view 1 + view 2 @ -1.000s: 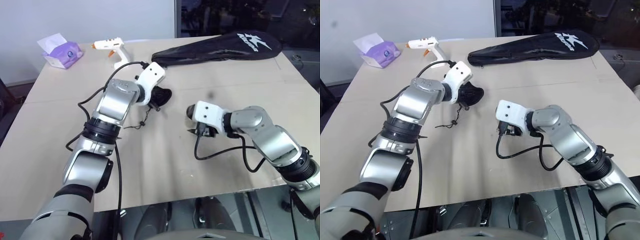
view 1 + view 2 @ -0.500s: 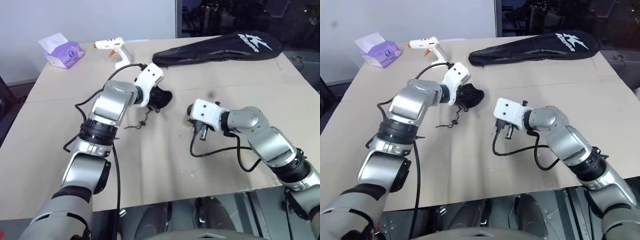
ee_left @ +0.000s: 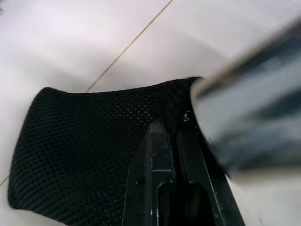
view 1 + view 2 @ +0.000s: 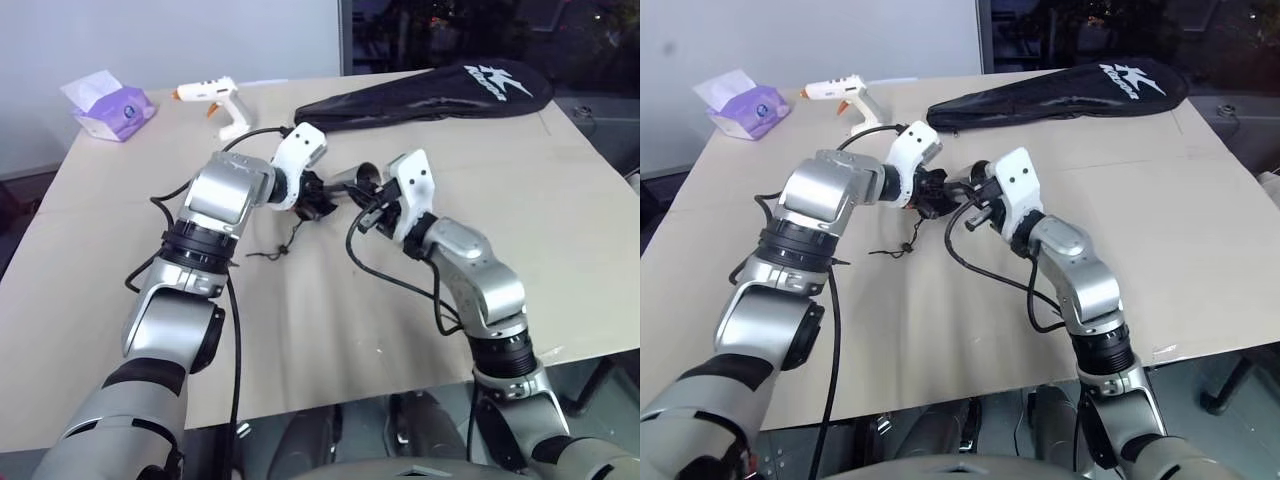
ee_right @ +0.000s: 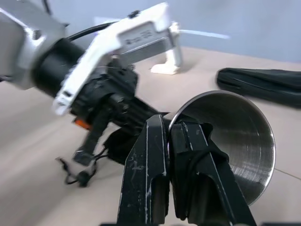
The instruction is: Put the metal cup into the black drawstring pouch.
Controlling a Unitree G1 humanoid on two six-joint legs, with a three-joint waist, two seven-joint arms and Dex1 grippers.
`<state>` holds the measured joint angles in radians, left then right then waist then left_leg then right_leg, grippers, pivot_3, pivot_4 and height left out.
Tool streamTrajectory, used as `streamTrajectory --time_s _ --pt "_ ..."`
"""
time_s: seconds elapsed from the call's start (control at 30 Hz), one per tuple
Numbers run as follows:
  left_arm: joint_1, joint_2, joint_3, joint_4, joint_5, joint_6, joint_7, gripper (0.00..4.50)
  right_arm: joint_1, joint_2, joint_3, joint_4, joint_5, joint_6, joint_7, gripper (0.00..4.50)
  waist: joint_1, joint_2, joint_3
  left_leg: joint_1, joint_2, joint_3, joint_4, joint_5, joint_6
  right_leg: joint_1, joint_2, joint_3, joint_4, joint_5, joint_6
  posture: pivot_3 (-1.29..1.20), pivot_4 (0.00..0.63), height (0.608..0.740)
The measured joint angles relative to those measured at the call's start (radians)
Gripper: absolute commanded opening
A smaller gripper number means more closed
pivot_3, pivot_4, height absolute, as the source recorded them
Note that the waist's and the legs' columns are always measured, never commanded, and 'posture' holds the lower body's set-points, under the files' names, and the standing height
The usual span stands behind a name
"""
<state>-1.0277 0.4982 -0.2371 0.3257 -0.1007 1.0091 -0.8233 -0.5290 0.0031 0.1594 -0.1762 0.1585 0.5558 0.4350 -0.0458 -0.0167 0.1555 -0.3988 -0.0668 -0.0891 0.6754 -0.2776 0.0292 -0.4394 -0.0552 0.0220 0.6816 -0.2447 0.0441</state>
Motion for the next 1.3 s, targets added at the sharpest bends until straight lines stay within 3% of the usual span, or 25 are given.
streamTrajectory --time_s 0.6,0.73,0.87,0.9,1.0,1.13,1.3 --pt "-0.013 -0.017 0.026 -0.003 -0.02 0.055 0.04 0.0 0.024 0.04 0.077 0.27 0.005 -0.192 0.077 0.14 0.0 0.0 0.0 0.0 0.0 0.001 0.0 0.0 0.0 -0.001 0.0 0.001 0.0 0.0 0.0 0.0 0.15 0.74" --pt "0.014 -0.012 0.033 0.007 -0.024 0.062 0.055 0.0 0.058 0.026 0.062 0.241 0.019 -0.196 0.079 0.14 0.001 0.0 0.0 0.0 0.0 0.0 0.0 0.0 0.0 -0.001 0.0 0.001 0.001 0.0 0.0 0.0 0.15 0.74" --pt "-0.042 0.003 0.093 0.081 -0.087 0.277 0.046 0.0 0.128 -0.021 0.033 0.116 0.057 -0.151 0.082 0.14 0.003 0.0 0.0 -0.001 0.0 0.0 0.0 0.0 0.0 -0.001 0.001 0.0 0.001 0.0 0.0 0.0 0.15 0.74" --pt "-0.115 0.026 0.079 0.103 -0.126 0.391 0.015 0.0 0.164 -0.077 0.023 0.011 0.08 -0.085 0.086 0.14 0.003 0.0 0.0 -0.001 -0.001 -0.001 0.0 0.0 0.0 -0.001 0.001 0.0 0.001 0.0 0.0 0.0 0.15 0.74" --pt "-0.132 0.071 0.021 0.103 -0.124 0.381 -0.01 0.0 0.197 -0.102 0.014 -0.049 0.106 -0.027 0.088 0.14 -0.001 0.001 -0.001 0.002 0.0 0.0 -0.002 0.0 0.0 -0.001 0.001 0.003 0.001 0.0 0.0 0.0 0.15 0.74" --pt "-0.076 0.057 -0.049 0.128 -0.121 0.364 -0.01 0.0 0.22 -0.034 -0.034 -0.081 0.219 0.029 0.073 0.14 0.0 0.001 0.0 0.002 0.0 0.0 -0.002 0.001 -0.001 -0.003 0.001 0.006 0.006 0.0 0.0 0.0 0.15 0.74" --pt "-0.09 0.043 -0.047 0.166 -0.131 0.364 -0.006 0.0 0.201 0.04 -0.063 -0.084 0.327 0.029 0.068 0.14 0.003 0.0 0.0 0.001 -0.001 0.001 -0.001 0.001 -0.001 -0.003 0.001 0.006 0.006 0.0 0.0 0.0 0.15 0.74"
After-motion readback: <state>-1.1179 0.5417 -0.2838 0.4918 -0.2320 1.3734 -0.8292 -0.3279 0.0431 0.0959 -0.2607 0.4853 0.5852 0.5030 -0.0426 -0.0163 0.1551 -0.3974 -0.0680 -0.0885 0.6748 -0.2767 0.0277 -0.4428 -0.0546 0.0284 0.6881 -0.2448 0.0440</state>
